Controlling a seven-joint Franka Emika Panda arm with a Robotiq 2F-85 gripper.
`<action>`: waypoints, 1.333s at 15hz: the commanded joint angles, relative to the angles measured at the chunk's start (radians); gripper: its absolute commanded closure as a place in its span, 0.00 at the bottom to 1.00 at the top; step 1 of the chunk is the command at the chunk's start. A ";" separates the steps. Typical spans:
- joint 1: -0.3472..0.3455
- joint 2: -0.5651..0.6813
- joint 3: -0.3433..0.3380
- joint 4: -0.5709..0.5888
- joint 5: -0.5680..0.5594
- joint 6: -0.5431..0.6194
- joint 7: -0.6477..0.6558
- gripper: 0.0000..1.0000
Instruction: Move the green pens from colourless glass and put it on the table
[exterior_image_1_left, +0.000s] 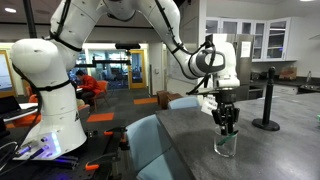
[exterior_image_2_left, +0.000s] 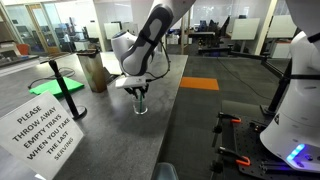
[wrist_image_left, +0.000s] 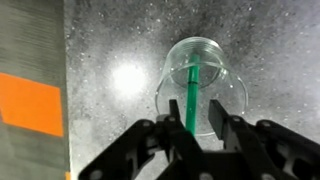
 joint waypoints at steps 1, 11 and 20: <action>0.021 0.027 -0.019 0.030 -0.004 -0.005 0.031 0.65; 0.032 0.066 -0.037 0.048 -0.008 -0.005 0.030 0.99; 0.063 -0.003 -0.073 0.004 -0.033 0.019 0.043 0.97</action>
